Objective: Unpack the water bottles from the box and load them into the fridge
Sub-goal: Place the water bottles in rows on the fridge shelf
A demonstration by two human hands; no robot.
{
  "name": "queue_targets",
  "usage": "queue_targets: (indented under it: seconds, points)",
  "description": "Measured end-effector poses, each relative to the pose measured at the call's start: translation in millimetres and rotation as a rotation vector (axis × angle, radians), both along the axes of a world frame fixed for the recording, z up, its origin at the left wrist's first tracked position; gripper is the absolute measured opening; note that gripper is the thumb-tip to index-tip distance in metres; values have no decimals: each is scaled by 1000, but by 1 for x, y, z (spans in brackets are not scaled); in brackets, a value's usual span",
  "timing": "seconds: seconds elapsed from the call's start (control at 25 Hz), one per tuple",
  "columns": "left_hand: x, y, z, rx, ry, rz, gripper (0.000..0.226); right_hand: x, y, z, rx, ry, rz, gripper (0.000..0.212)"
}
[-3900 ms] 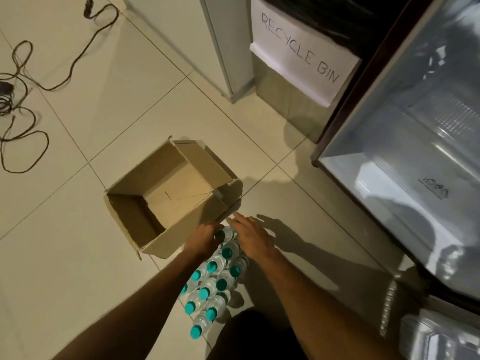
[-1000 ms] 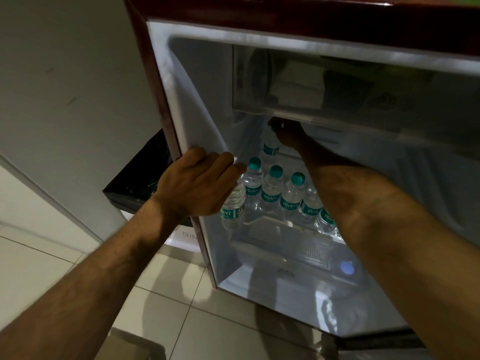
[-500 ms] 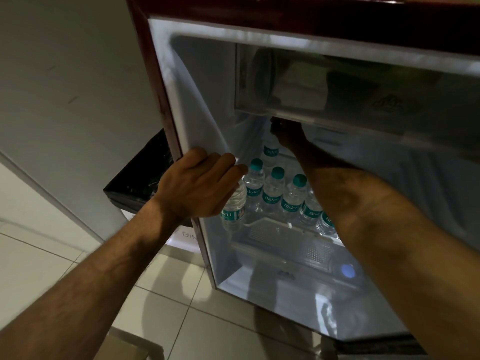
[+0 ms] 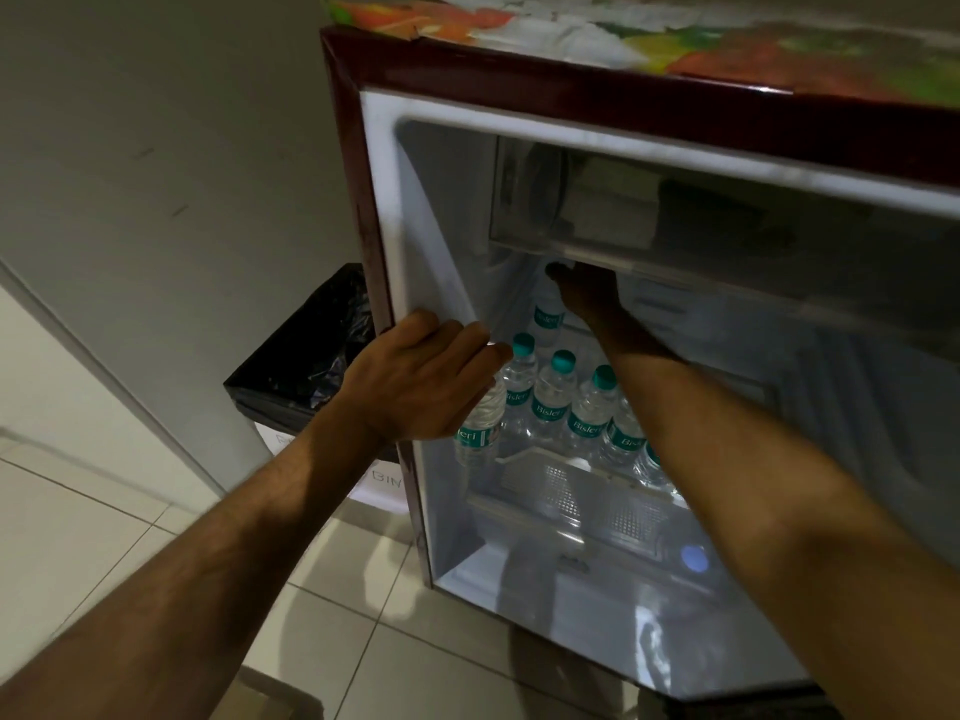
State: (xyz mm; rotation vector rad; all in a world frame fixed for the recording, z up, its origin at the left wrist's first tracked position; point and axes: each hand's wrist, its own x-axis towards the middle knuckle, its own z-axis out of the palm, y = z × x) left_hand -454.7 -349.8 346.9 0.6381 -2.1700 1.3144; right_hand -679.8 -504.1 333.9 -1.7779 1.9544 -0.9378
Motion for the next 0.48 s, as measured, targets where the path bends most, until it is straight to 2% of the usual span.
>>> queue_targets:
  seconds: [0.12,0.16,0.28,0.36,0.4,0.48]
  points:
    - [0,0,1,-2,9,0,24,7,43,5,-178,-215,60,21]
    - [0,0,0,-6,12,-5,23,9,64,5,-170,-247,89,17]
    - [-2,1,1,-15,27,-14,21,9,126,10,-52,-437,393,28]
    - [-3,1,1,-13,22,1,20,11,155,11,18,-366,627,39]
    - [-3,0,-1,-13,21,9,19,13,163,8,76,-340,693,40]
    - [-3,-3,-3,-12,15,21,17,22,169,1,187,-429,659,37]
